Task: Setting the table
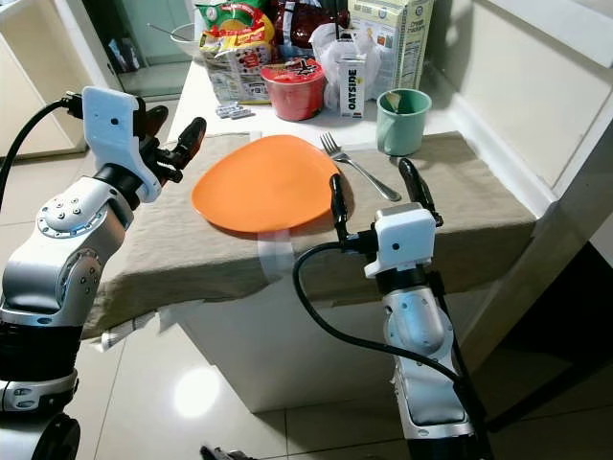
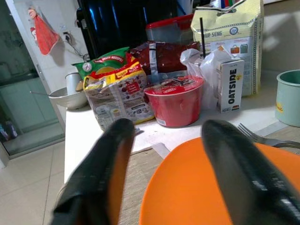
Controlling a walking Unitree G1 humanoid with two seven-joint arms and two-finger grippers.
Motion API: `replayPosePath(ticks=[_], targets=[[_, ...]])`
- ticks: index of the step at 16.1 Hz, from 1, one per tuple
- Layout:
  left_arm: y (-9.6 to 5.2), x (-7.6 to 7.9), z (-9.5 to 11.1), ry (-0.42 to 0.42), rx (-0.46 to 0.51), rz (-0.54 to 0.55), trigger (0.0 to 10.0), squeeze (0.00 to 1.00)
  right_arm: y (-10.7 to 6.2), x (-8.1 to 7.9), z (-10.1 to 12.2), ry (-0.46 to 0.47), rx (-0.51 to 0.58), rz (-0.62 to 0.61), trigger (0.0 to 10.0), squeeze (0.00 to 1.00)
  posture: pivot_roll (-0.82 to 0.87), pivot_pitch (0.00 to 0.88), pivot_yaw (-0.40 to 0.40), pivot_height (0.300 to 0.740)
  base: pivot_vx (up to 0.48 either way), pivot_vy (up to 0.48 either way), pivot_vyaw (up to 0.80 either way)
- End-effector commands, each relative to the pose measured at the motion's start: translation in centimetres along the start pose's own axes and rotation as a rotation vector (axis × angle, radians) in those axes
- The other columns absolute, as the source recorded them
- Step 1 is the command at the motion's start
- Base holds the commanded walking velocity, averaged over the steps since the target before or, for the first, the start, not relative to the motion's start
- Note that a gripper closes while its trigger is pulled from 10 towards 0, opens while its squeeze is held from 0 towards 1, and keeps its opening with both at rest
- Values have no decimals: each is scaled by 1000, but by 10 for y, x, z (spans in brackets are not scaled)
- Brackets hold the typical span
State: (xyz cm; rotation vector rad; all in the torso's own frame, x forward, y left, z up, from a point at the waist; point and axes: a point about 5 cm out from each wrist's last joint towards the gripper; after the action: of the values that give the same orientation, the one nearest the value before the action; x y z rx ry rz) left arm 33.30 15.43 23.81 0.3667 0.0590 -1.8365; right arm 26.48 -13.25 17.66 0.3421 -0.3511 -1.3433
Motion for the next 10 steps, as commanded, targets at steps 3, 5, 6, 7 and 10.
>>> replayPosePath(ticks=[3,5,6,7,10], targets=[[-3,-3,3,22,18,9,0,0,-2,-3,0,1,-5,6,10000,0,-118,0,111,740,0,0,0],[-1,-1,6,27,32,-10,0,0,-2,-4,0,2,-5,2,10000,0,-123,0,118,740,0,0,0],[0,0,7,29,38,-20,0,0,-2,-4,0,2,-5,0,10000,0,-123,0,119,740,0,0,0],[0,0,7,28,37,-24,0,0,-2,-4,0,2,-4,-1,10000,0,-125,0,119,740,0,0,0],[0,2,1,0,8,-26,0,0,-2,-3,0,0,-2,-4,10000,0,-124,0,116,740,0,0,0]])
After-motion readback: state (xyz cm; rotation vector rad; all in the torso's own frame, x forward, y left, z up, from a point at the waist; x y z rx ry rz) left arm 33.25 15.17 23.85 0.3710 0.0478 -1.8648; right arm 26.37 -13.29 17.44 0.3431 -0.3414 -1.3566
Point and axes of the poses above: a point about 5 cm out from each wrist's last joint towards the gripper, its own y axis pointing out of the wrist towards the gripper, its own z axis along the axis of the wrist's last joint, x = y × z, and after that the axes turned 10 degrees about y, right-handed
